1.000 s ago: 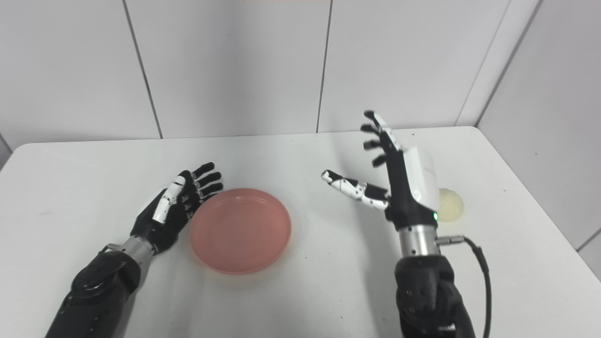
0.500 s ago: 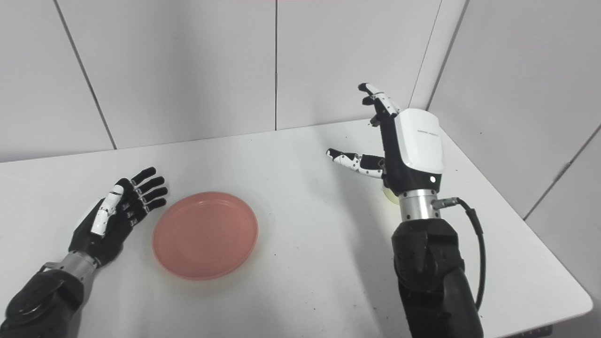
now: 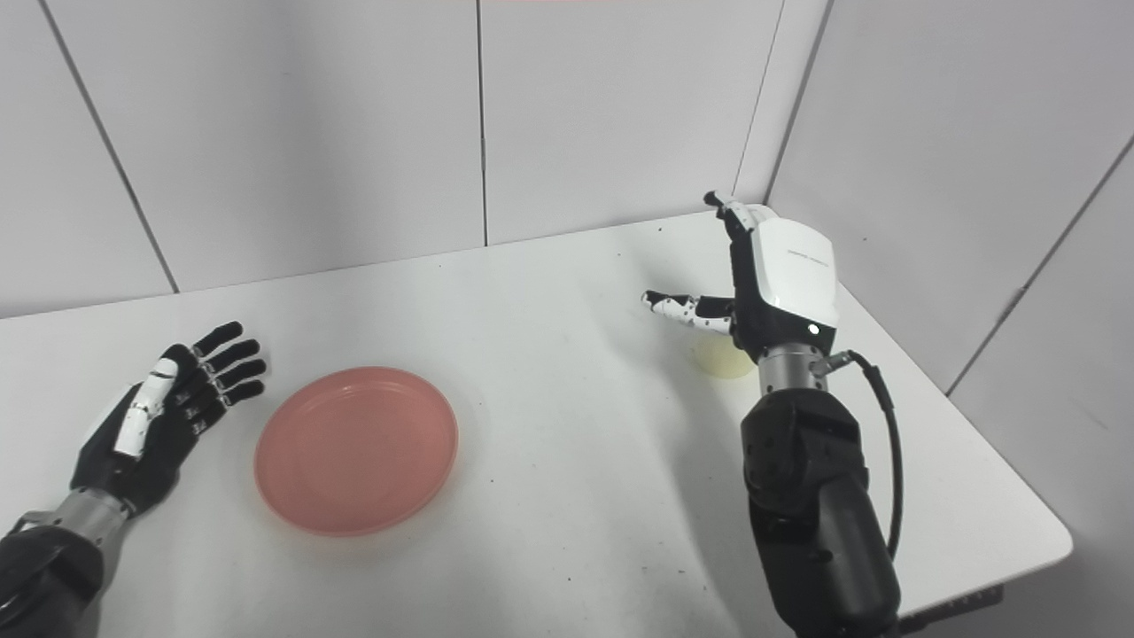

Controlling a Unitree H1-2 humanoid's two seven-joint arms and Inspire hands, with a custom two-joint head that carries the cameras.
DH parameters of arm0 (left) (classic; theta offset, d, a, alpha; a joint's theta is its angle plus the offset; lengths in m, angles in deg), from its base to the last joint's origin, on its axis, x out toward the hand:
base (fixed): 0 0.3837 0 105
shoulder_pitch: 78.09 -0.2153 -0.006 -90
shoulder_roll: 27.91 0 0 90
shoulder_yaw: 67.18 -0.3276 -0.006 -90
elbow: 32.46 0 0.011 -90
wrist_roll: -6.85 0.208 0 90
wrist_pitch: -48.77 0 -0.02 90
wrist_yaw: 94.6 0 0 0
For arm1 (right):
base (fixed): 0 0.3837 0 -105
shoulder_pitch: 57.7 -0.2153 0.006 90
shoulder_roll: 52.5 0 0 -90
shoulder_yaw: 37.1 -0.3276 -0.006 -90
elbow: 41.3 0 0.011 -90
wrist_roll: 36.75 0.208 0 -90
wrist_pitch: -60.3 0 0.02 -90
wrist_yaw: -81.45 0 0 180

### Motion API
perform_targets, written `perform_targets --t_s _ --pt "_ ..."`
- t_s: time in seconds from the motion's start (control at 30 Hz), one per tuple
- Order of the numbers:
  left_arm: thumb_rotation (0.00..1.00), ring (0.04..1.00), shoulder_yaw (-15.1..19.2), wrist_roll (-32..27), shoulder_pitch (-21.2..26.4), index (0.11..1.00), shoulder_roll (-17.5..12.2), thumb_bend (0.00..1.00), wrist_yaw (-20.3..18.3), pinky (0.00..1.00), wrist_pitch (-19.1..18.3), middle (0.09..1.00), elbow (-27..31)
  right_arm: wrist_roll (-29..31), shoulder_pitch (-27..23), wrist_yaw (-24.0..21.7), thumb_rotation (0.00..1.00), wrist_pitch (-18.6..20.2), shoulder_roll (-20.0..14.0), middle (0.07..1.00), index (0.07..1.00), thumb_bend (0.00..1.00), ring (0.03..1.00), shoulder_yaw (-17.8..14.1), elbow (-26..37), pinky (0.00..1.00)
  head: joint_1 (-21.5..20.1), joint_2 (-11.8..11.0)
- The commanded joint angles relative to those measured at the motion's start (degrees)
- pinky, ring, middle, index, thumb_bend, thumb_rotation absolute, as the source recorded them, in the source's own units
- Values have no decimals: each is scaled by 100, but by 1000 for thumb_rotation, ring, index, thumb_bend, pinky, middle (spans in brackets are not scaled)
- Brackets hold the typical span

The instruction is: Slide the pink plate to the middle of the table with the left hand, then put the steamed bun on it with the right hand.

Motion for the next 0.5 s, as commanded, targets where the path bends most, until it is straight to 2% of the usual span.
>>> perform_targets --t_s 0.0,0.07,0.23,0.47 --pt "882 825 -28 186 -521 824 -153 491 51 809 -448 839 -579 -121 -133 -100 407 62 -152 826 815 854 811 -91 -11 663 -12 17" --pt "886 826 -24 177 -512 827 -173 491 29 809 -437 840 -605 -115 -125 -118 412 59 -201 834 822 859 839 -96 -124 713 -29 31" --pt "864 816 5 168 -478 818 -201 504 -23 799 -385 831 -720 -10 -118 -124 428 59 -278 846 836 861 850 -157 -386 726 -41 48" --pt "856 815 20 185 -477 815 -217 499 -37 798 -397 829 -707 -49 -135 -317 472 64 -347 861 859 899 856 -167 -747 680 -72 71"
